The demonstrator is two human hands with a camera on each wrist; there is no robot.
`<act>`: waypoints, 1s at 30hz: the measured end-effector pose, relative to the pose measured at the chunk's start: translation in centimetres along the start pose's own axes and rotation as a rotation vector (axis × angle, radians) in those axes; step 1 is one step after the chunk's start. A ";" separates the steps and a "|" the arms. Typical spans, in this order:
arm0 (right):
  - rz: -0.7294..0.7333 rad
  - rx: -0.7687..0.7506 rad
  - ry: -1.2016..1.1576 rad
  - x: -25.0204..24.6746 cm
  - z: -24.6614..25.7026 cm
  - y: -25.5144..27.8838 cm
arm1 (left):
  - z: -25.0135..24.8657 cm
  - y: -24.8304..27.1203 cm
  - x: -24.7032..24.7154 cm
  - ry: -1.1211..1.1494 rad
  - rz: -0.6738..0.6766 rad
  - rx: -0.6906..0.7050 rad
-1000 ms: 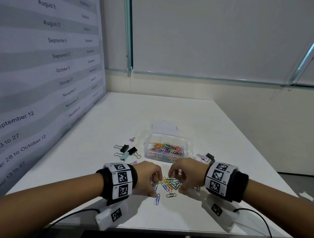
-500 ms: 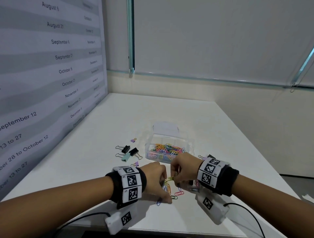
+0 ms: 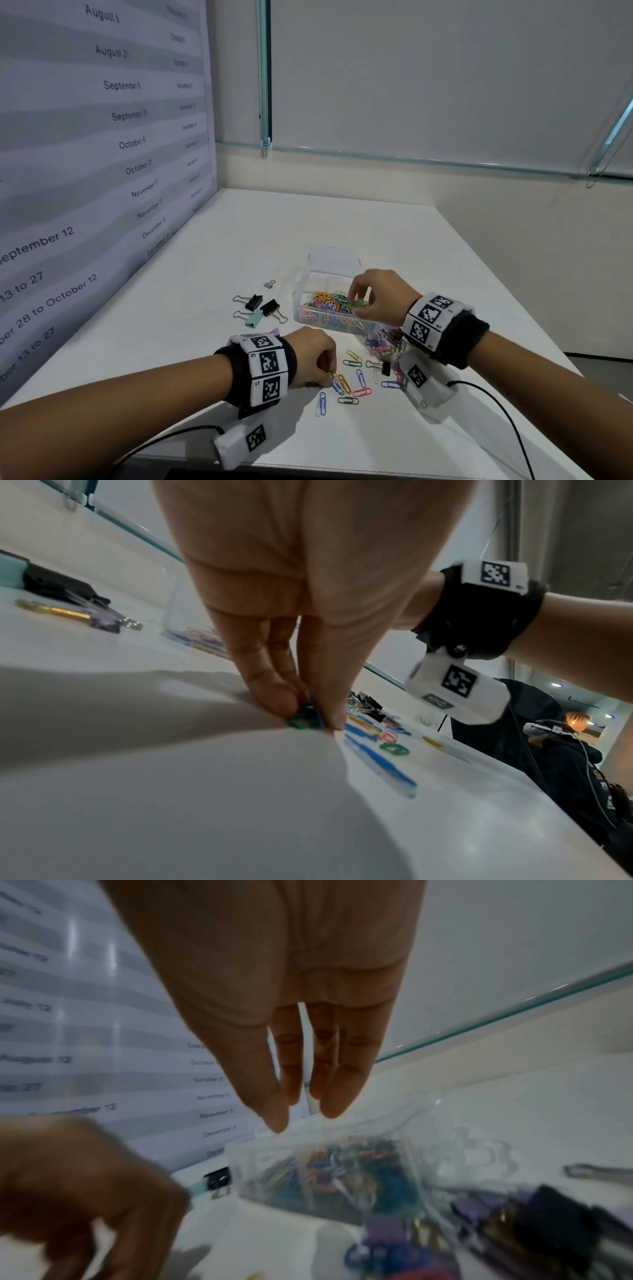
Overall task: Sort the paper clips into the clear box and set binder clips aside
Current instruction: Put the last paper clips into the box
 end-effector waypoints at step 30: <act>0.242 -0.083 -0.048 2.4 1.2 1.3 | 0.5 -1.8 -2.9 -0.177 -0.128 0.002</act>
Point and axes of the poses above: each hand's wrist, its own y-axis away from the middle knuckle, its own x-axis out of the palm, z = x × y, the point moved 1 cm from there along -y, towards the middle knuckle, and after that the axes turned 8 degrees about -x, right-handed, at the moved point
